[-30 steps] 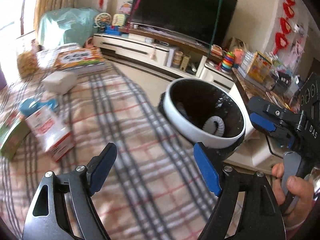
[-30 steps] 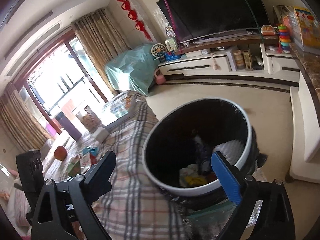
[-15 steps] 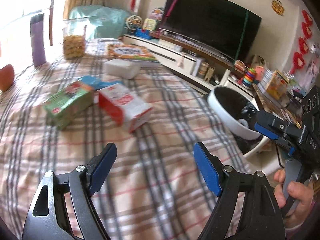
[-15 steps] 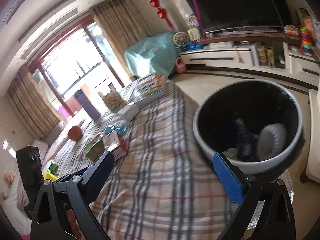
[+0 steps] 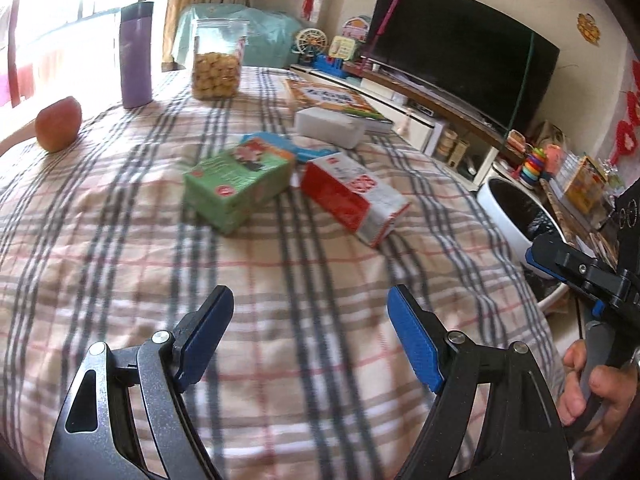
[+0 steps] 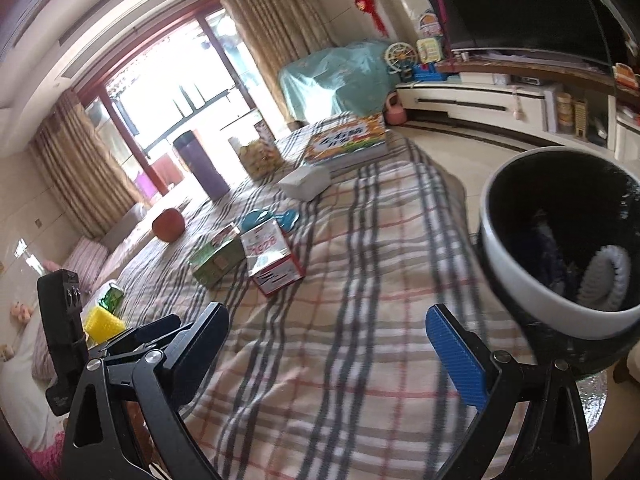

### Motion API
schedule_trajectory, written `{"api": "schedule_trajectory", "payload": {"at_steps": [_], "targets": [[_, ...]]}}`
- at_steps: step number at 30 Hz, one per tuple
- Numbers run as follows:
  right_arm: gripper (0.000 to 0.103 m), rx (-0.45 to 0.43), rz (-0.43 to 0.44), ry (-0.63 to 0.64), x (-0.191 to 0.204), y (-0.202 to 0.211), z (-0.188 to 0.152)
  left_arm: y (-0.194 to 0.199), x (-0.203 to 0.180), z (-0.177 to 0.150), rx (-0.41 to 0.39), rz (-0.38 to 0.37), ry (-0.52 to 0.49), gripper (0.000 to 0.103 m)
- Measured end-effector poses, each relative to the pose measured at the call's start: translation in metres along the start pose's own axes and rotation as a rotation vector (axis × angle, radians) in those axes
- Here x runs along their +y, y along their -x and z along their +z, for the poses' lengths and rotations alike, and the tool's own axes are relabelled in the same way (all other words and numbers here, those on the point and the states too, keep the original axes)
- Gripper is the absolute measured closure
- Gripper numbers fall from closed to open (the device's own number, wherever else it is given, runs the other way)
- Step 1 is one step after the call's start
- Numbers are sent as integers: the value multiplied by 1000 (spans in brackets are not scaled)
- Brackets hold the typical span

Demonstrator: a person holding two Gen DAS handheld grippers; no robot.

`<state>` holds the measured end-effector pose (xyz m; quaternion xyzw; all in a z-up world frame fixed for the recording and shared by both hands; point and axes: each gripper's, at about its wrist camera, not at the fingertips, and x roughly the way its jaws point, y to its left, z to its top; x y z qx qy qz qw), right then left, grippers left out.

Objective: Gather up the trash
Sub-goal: 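Open both tools over the bin and move them back toward the milk cartons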

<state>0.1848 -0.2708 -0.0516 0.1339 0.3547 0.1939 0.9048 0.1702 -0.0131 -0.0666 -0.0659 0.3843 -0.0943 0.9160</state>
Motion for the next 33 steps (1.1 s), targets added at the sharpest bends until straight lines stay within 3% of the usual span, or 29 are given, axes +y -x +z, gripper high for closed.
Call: {"api": "schedule_trajectory", "payload": {"at_steps": [12,24,28,31,32,33], "targets": [[4,82,50,73,26,-43,7,-22,40,19,58,71,-48,20],[8,139,66,155,47,-99,30,-51,71,61,76,76,-108,17],[14,161,58,190,53,-118,34,-61,69,67,79,61,-139,18],[27,189,39,191,51,-134,34,-67,63,66,80,58,-166,20],[38,199,33,186,50,-138,34,-68,61,65,77,49,-175,26],[47,207,24,178,47,-140,33,-69,59,65,77,36,-185,45]]}}
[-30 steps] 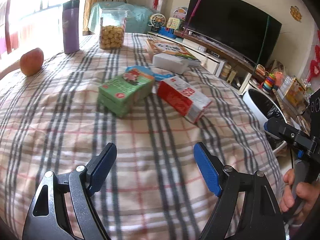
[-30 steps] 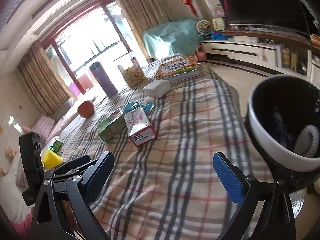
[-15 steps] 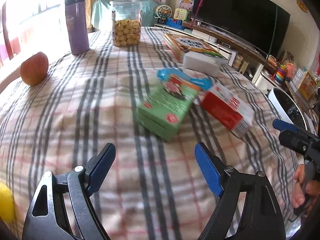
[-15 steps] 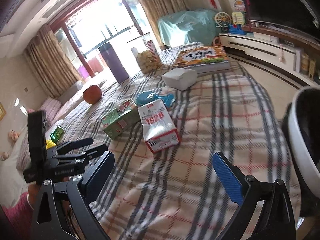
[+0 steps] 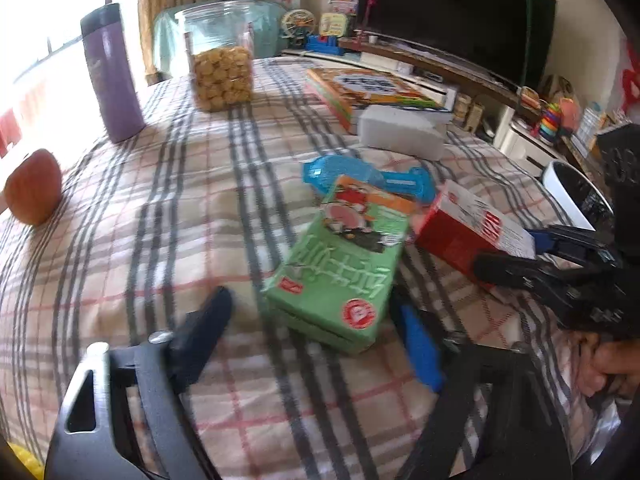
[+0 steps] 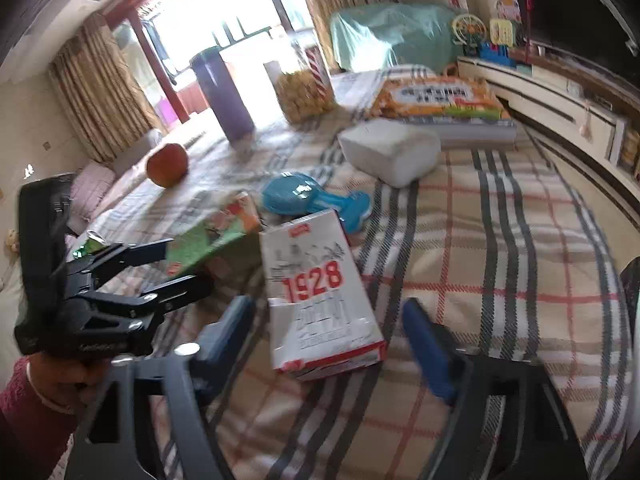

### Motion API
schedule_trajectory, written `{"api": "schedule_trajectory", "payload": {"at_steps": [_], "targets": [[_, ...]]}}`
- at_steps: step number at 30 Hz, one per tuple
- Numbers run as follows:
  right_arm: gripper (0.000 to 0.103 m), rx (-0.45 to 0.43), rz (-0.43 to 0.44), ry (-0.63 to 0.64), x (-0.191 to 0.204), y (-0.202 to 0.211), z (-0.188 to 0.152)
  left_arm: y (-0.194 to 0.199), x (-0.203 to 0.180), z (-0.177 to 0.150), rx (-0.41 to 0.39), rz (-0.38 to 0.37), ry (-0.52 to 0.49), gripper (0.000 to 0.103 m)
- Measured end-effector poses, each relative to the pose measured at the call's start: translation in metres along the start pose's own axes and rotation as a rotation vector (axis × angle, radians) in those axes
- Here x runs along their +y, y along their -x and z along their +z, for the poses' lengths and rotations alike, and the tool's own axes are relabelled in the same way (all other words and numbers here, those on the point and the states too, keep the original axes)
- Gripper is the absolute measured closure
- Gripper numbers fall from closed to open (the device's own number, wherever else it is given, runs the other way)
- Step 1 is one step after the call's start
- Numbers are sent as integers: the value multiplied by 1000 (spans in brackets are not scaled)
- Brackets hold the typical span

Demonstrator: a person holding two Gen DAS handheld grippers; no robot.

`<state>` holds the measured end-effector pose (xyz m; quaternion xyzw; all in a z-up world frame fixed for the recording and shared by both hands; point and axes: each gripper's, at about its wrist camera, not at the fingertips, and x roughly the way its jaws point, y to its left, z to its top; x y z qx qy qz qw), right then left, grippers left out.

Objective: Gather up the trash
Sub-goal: 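Open both tools over the bin and move them back toward the milk cartons, then grasp the green milk carton with the left tool while the right tool grasps the white carton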

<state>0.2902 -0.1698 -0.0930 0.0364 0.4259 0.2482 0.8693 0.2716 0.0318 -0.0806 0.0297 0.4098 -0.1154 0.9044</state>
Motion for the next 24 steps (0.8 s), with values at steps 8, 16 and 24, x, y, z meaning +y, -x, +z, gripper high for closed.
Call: {"api": "schedule_trajectory", "payload": {"at_steps": [8,16,24], "targets": [[51,-26,17,-42,-9,23,-15,6,-18,-6,9,-11,20,47],[54,-83,2,-91,-25,66,-38,25,-56,-19,-14,-49,33,48],[54,-84,-21,-104,-39,87,-61,35,-93,-24,-30,-92,26,48]]}}
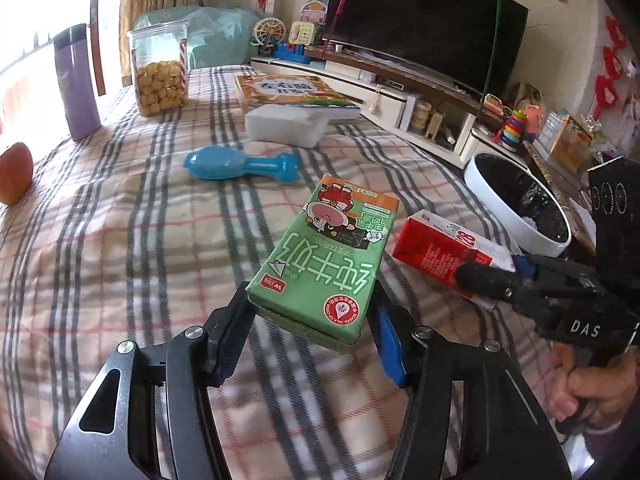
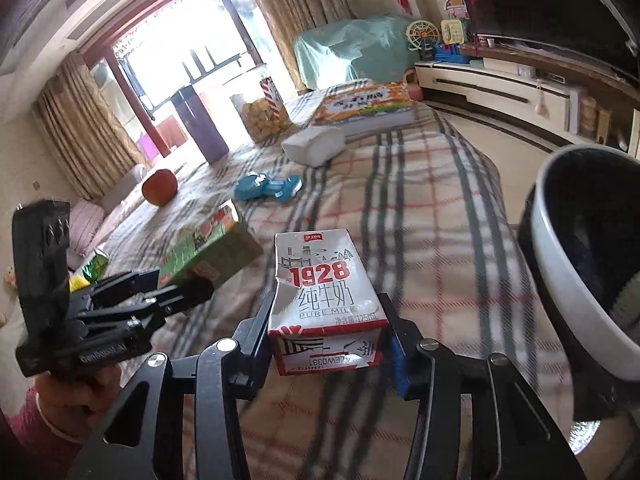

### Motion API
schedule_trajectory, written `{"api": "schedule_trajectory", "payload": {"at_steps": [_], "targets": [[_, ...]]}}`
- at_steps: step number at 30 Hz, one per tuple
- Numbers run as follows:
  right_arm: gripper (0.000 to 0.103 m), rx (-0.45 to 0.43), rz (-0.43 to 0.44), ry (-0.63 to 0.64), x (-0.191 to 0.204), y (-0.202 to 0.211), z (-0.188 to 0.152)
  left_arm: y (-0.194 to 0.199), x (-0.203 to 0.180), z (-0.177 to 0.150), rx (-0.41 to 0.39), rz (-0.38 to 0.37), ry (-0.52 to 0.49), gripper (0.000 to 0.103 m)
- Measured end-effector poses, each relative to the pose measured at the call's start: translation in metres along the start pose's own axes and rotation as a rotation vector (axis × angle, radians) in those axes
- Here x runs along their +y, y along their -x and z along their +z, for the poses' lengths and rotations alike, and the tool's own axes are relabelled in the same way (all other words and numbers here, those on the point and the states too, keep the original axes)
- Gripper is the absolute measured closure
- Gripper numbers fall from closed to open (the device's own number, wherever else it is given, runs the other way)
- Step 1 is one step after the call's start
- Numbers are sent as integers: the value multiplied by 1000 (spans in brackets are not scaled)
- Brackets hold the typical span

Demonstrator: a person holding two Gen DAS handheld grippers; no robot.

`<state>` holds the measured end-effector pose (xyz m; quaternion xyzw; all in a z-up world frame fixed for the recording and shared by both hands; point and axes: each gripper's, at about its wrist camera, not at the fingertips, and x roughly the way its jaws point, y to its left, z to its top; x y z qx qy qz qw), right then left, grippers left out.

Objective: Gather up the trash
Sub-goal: 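Grasp the green milk carton with the left tool while the right tool grasps the white carton, then carry green and white milk cartons over the bin and lower them inside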

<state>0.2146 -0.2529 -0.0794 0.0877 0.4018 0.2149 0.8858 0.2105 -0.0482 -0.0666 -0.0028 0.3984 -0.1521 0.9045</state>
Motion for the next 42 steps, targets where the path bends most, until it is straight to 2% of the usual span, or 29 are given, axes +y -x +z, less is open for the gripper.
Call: {"api": "schedule_trajectory", "payload": {"at_steps": [8,10,12,13,22,29,42], "targets": [[45,23,-36,41,6,-13,6,2,1,-6,15,10,17,48],[46,41,-36,48,7,-20,6,5,1,-6,13,14,21,48],[55,55,-20,34,6,-23,5,8,-1,-6,9,13,20,48],[55,49,-13,28,5,-20,4,9,-3,-6,6,10,19,48],[55,-50,-38,-41,-20,30,-2,7,-44,1,-4,-56,-33,48],[55,-85,-85,-81,-45,61,-8,-1,-82,6,4,-109,-86,48],[55,-147,-129,-162,-86,99,-15,-6,-132,20,0,-157,-156,48]]}}
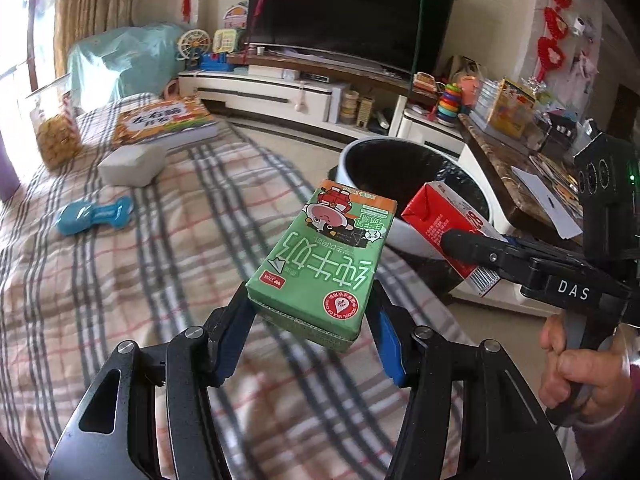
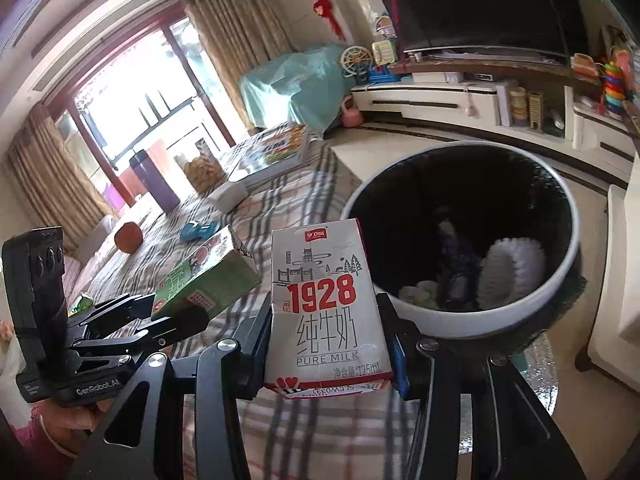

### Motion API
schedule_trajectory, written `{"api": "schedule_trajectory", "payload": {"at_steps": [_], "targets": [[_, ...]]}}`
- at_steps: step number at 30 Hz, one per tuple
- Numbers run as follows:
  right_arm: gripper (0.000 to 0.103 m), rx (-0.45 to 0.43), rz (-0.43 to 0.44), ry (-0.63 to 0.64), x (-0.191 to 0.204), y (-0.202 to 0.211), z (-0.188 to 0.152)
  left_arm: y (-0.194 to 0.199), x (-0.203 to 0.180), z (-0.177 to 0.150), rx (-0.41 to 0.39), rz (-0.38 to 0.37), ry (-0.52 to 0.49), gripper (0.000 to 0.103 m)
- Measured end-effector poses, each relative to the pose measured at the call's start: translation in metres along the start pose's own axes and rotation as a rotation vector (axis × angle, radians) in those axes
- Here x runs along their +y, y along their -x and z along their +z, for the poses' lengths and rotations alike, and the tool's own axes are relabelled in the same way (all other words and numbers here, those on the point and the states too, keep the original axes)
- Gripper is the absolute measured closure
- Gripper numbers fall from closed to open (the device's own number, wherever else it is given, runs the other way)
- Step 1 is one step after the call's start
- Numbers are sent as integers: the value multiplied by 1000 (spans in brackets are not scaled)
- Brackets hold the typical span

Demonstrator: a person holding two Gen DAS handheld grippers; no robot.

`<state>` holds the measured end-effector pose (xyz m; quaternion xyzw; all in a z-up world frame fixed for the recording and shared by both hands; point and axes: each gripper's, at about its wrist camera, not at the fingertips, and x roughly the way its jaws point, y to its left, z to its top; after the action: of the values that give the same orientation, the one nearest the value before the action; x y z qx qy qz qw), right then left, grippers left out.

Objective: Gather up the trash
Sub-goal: 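Carry green and white milk cartons over the bin and lower them inside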

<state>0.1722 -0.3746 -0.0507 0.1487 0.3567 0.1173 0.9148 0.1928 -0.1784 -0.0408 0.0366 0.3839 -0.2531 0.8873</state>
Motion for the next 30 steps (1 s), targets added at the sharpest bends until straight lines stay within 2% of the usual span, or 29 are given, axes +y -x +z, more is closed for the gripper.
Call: {"api": "schedule_trajectory", "payload": {"at_steps": [16,30], "targets": [[55,-50,-50,-45,-37,26,12,-24,-50,23,10,-46,-74,48],[55,-71,-54,-62,-55,30,24,-38,-65,39,14,-50,-96,48]]}}
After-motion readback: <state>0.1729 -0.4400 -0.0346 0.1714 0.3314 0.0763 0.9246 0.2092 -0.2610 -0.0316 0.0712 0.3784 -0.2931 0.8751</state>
